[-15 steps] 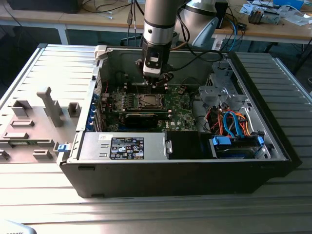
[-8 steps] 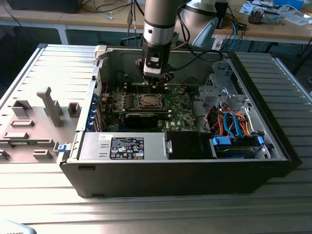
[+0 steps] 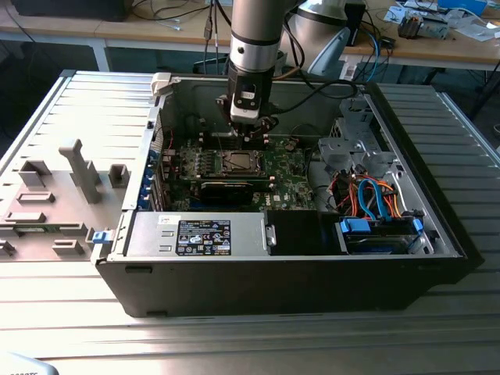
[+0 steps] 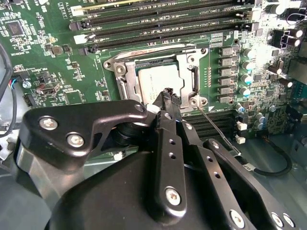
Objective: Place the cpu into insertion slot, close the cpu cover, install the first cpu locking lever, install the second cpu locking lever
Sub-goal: 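Install the first cpu locking lever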
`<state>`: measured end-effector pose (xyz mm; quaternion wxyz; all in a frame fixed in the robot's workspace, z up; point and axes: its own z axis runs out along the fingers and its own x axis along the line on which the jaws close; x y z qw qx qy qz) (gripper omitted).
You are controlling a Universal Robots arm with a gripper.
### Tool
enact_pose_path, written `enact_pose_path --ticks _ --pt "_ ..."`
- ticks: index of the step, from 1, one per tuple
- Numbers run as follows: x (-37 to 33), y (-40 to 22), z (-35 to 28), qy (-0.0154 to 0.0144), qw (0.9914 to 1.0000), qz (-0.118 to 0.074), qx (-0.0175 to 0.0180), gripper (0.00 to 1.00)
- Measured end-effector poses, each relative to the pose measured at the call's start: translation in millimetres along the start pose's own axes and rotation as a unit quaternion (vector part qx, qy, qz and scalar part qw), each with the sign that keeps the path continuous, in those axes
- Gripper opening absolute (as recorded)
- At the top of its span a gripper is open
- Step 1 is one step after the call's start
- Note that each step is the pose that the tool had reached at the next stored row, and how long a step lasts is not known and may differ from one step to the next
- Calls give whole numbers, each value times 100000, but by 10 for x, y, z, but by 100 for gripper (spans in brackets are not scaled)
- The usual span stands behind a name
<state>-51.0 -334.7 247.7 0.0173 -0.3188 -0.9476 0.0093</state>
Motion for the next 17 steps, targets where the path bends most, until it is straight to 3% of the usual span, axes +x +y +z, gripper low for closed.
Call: enact_pose_path --ticks 10,12,17 --pt "1 0 0 72 99991 -1357 -115 11" --pt "0 0 0 270 99978 -2051 -392 11" --pt "0 0 0 252 99854 -5375 -371 11"
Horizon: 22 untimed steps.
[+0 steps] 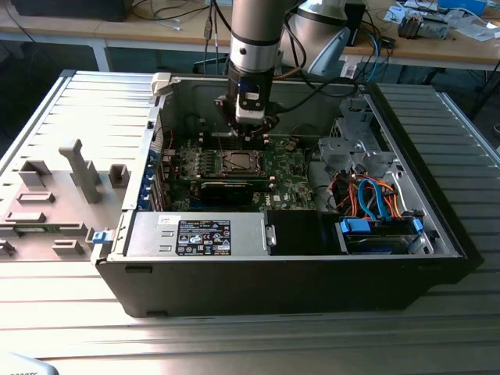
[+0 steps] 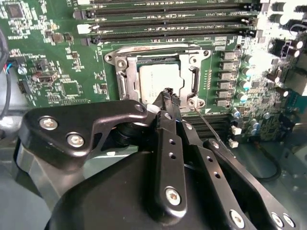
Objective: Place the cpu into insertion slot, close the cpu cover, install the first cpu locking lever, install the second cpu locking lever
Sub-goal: 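Install the first cpu locking lever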
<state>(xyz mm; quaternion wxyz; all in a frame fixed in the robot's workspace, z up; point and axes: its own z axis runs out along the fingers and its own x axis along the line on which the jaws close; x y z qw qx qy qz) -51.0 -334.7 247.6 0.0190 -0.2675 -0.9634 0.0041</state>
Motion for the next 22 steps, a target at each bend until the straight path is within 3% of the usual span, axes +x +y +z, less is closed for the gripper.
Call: enact_pose_path --ticks 4,9,22 --pt "0 0 0 -16 99972 -2364 34 11" --pt "0 0 0 -62 99868 -5134 130 11" --pt "0 0 1 -111 99691 -7857 220 11"
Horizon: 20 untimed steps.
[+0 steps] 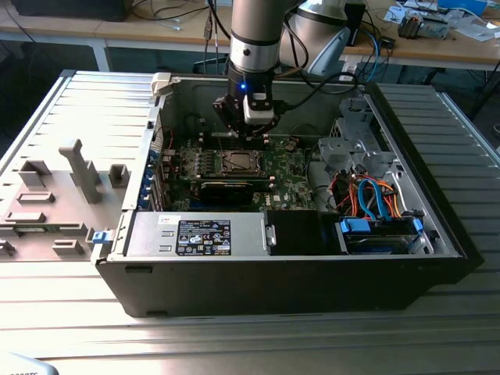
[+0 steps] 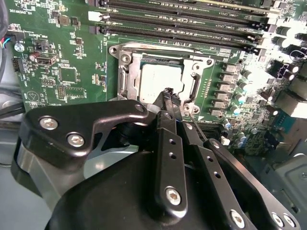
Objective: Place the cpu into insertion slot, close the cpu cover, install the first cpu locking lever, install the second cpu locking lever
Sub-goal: 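Install the first cpu locking lever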
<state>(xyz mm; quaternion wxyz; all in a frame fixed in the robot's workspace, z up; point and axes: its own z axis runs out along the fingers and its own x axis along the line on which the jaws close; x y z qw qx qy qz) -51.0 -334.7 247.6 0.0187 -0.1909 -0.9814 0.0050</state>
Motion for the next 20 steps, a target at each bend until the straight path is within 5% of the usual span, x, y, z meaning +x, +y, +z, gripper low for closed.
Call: enact_pose_path --ticks 20 --pt "0 0 0 -79 99892 -4634 164 11"
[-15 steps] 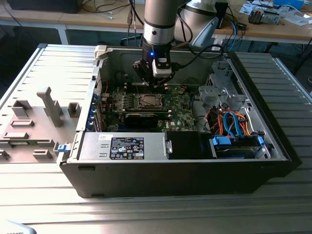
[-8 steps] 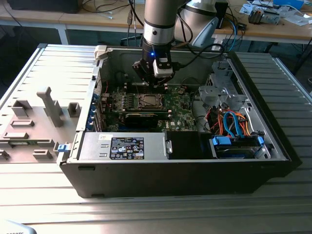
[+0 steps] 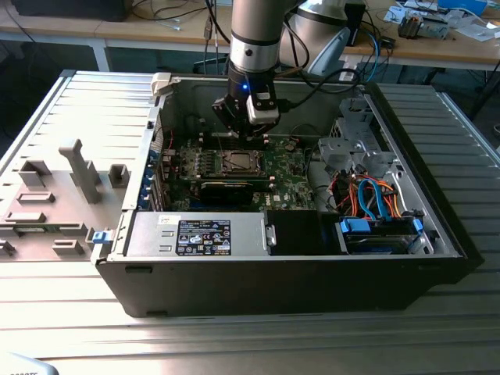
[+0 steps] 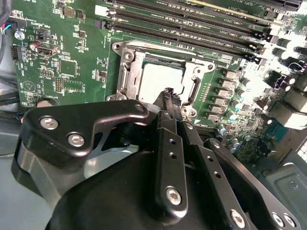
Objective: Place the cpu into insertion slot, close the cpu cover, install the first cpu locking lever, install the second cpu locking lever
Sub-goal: 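Install the first cpu locking lever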
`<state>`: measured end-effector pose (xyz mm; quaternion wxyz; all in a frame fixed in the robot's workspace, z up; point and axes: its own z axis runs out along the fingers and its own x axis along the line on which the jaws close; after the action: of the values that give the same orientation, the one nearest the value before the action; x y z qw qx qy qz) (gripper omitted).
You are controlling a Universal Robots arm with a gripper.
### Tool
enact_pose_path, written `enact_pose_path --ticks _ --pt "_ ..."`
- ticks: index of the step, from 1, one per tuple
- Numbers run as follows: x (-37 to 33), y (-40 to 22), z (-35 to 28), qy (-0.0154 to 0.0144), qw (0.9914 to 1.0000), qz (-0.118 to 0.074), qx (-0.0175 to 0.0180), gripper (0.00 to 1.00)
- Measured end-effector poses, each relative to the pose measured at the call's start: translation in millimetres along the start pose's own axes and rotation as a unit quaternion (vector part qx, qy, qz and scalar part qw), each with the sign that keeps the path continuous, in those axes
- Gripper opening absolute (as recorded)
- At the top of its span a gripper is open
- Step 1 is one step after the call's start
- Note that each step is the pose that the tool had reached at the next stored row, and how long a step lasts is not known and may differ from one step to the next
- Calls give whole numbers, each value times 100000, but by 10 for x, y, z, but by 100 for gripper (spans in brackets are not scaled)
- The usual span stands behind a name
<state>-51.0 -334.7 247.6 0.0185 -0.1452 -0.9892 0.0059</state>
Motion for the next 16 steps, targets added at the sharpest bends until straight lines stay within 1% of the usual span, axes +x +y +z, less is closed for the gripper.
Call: enact_pose_path --ticks 12,14,15,16 --pt "0 0 0 -39 99968 -2522 74 11" --pt "0 0 0 2 99948 -3217 -89 11" --pt "0 0 0 47 99926 -3824 -278 11" --pt "0 1 1 60 99909 -4248 -350 11"
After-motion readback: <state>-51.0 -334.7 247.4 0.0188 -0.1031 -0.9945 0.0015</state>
